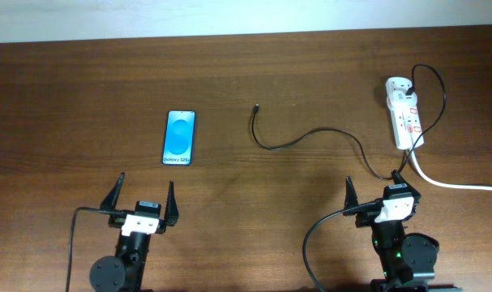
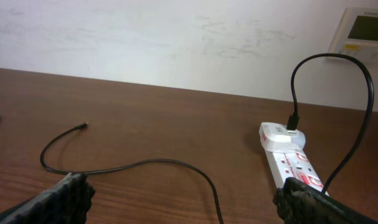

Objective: Plug charger to phone and switch on socket
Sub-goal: 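Move the left gripper down over the blue phone and grasp it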

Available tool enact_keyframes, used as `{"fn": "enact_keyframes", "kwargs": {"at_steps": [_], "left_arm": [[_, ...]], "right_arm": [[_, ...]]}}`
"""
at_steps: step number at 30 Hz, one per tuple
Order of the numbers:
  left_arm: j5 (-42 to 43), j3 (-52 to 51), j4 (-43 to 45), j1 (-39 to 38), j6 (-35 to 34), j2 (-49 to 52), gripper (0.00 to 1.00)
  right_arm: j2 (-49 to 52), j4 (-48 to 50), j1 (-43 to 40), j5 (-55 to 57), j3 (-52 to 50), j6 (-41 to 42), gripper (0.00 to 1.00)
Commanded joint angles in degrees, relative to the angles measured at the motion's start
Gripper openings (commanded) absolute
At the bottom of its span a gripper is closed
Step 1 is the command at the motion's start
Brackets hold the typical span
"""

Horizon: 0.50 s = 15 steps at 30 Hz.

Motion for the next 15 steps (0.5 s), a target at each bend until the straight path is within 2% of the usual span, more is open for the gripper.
{"fn": "enact_keyframes", "kwargs": {"at_steps": [1,6,9,13,15], "left_arm": [[-1.44,4.33,0.42,0.33,-1.01,4.22,0.99],[-0.37,12.33,3.26,0.33,-0.98,16.5,0.99],[2.6,22.58,1.84,0.33,-0.96,29.29,0.99],[8.09,35.3,-7.54,0.33,-1.01,42.99,0.99],[11.28,45.62,-14.78,0.33,-1.01,53.42,0.99]], "right_arm": [[-0.48,-0.33,0.52,0.11,-0.31,0.39,0.98],[-0.48,-0.33,0.52,0.11,-0.31,0.39,0.98],[-0.48,-0.33,0.52,0.11,-0.31,0.39,0.98],[-0.48,-0.33,0.52,0.11,-0.31,0.39,0.98],[-0.48,-0.33,0.52,0.11,-0.31,0.39,0.98]]}}
